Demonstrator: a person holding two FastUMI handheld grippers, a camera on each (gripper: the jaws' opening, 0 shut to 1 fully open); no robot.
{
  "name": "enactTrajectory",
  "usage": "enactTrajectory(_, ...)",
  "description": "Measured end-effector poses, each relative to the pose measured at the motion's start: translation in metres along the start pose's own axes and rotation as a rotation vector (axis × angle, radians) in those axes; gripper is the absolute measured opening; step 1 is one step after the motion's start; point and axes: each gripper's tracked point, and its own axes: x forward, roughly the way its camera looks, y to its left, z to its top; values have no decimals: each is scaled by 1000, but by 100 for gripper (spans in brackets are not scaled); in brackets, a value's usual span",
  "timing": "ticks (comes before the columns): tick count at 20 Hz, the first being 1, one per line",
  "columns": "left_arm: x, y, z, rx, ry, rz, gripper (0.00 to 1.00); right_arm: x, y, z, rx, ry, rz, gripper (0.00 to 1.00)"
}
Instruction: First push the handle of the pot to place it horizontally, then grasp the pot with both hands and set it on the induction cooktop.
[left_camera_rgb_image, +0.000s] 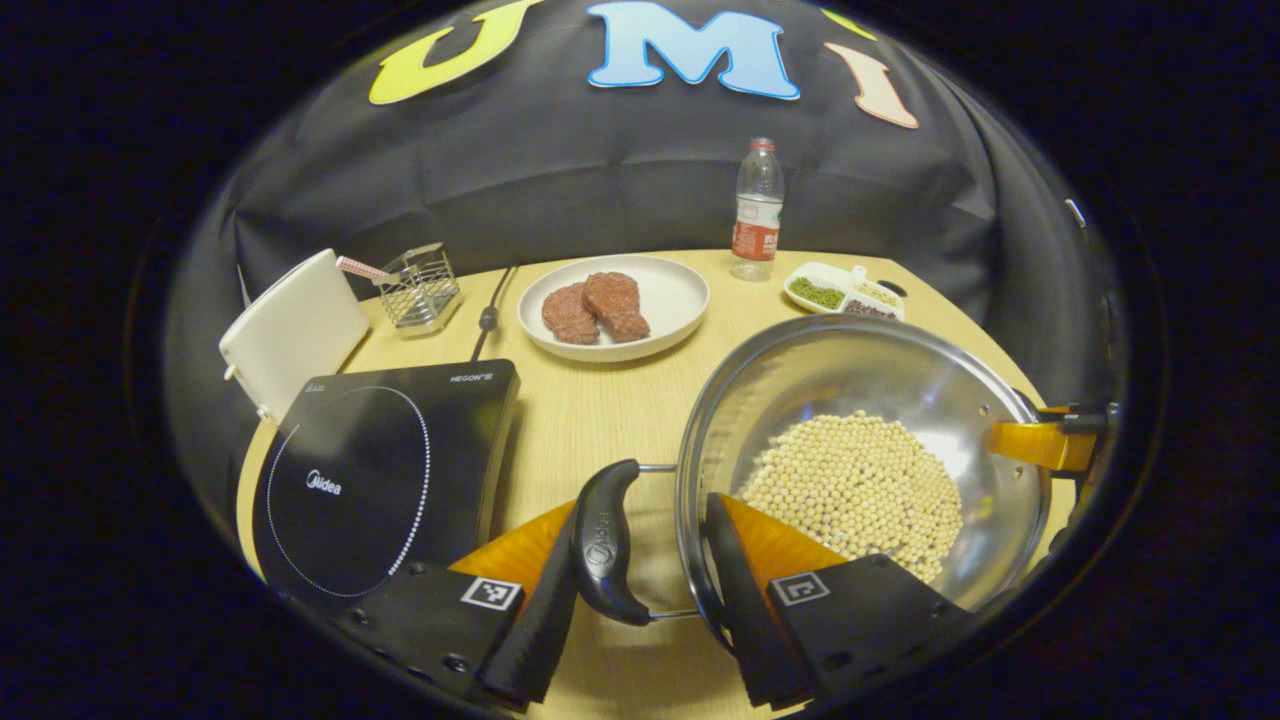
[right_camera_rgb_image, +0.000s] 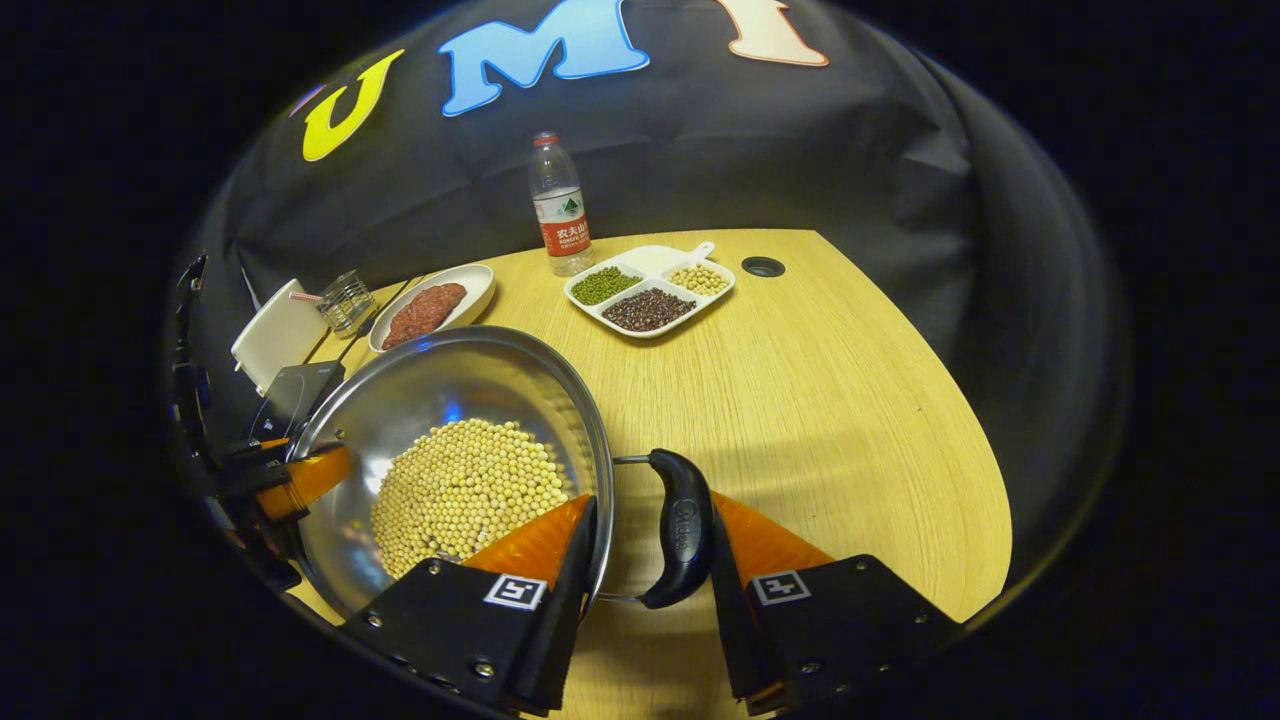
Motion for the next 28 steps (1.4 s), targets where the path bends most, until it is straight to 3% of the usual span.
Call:
enactTrajectory(1, 0, 0, 1, -4, 0, -1, 79, 1, 1, 1, 0, 2, -4, 56)
enactTrajectory(2, -1, 0, 1, -11, -3, -5, 70, 0, 0, 1, -10, 2, -7, 55)
enactTrajectory(6, -3, 2, 6, -68, -17, -44, 69, -6, 4, 5, -42, -5, -21, 56)
enactTrajectory(7, -5, 4, 7, -68, -24, -48, 65, -9, 4, 6, -44, -10, -26, 55)
enactTrajectory(9, -11, 8, 10, -56, -34, -55, 72, -17, 7, 9, -51, -17, -42, 56)
enactTrajectory(12, -23, 14, 22, -54, -58, -82, 64, -33, 17, 13, -35, -35, -63, 55)
enactTrajectory(19, -47, 49, 45, -34, -104, -119, 68, -54, 52, 19, 24, -49, -69, 55)
enactTrajectory(21, -53, 64, 48, -26, -105, -115, 65, -56, 66, 22, 27, -52, -65, 55)
enactTrajectory(28, -67, 118, 51, -43, -124, -90, 68, -58, 115, 31, 13, -69, -36, 55)
